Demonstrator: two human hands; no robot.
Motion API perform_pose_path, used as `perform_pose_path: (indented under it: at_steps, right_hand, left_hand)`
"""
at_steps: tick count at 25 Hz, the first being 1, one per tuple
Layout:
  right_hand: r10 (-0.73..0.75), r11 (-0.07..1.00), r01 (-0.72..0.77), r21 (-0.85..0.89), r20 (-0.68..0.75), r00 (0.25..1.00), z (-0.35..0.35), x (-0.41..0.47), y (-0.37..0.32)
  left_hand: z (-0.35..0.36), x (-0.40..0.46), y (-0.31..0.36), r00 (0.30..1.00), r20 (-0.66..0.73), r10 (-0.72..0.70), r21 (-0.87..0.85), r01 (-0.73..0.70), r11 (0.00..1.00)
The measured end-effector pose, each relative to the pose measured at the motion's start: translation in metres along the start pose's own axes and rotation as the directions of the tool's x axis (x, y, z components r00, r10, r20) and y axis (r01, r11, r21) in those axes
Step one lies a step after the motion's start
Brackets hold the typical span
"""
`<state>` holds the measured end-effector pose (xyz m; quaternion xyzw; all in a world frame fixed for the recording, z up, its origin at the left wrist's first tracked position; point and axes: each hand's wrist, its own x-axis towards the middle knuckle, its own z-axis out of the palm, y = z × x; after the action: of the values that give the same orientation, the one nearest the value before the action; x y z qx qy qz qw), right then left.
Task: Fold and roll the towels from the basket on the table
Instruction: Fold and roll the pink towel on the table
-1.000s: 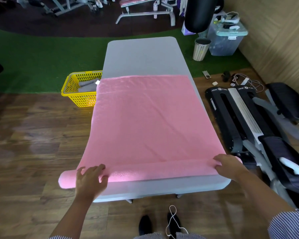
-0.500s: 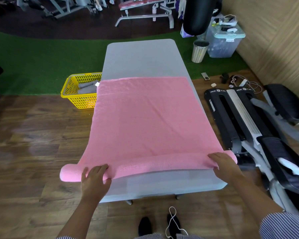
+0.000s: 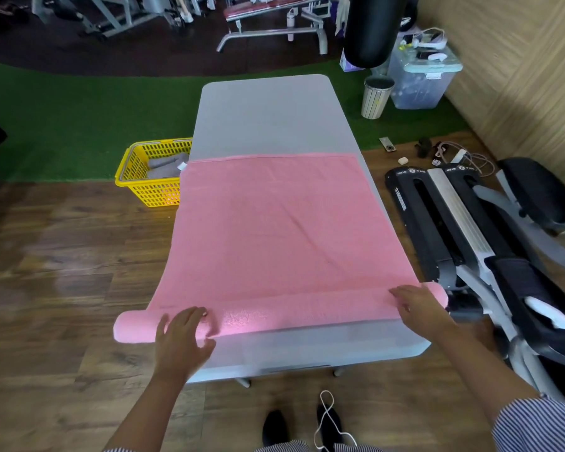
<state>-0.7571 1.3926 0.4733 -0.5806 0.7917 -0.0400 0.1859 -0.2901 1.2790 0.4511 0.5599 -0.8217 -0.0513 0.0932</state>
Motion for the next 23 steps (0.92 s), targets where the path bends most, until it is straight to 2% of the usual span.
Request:
perform_pose_path:
  at_steps: [3, 8, 11, 13, 16, 19, 20, 23]
  right_hand:
    - [-0.003, 0.998, 0.01, -0.062, 0.109, 0.994, 0.0, -0.006, -0.003]
    - [0.026, 0.997, -0.023, -0.08, 0.042, 0.999, -0.002, -0.012, -0.002]
    - [0.046, 0.992, -0.03, -0.119, 0.138, 0.989, -0.011, -0.008, -0.003]
    - [-0.011, 0.993, 0.032, -0.117, 0.174, 0.985, -0.016, -0.002, -0.004]
    - [-0.104, 0.994, 0.106, -0.036, 0.058, 0.993, -0.012, 0.001, -0.004]
    - [0.003, 0.999, -0.009, -0.053, -0.107, 0.994, 0.0, -0.005, -0.002]
    - [0.035, 0.998, -0.04, -0.046, -0.111, 0.993, 0.003, -0.008, -0.001]
    - [0.035, 0.99, -0.029, -0.137, 0.039, 0.999, 0.001, -0.011, 0.001]
  left_hand:
    - [0.004, -0.002, 0.004, 0.999, 0.017, -0.029, -0.02, 0.029, 0.999]
    - [-0.006, 0.0, 0.01, 0.999, 0.012, -0.034, -0.028, 0.034, 0.999]
    - [-0.013, 0.006, 0.005, 0.999, 0.036, -0.018, -0.014, 0.018, 1.0]
    - [-0.014, 0.011, 0.0, 0.999, -0.007, -0.041, -0.031, 0.041, 0.999]
    - [-0.007, 0.008, 0.001, 0.999, -0.016, -0.05, -0.014, 0.049, 0.999]
    - [0.001, -0.001, 0.0, 1.0, 0.011, -0.03, 0.007, 0.029, 1.0]
    - [0.001, -0.003, -0.001, 1.0, 0.021, -0.014, 0.015, 0.013, 1.0]
    - [-0.008, -0.001, -0.002, 0.999, -0.028, 0.023, 0.078, -0.02, 0.997]
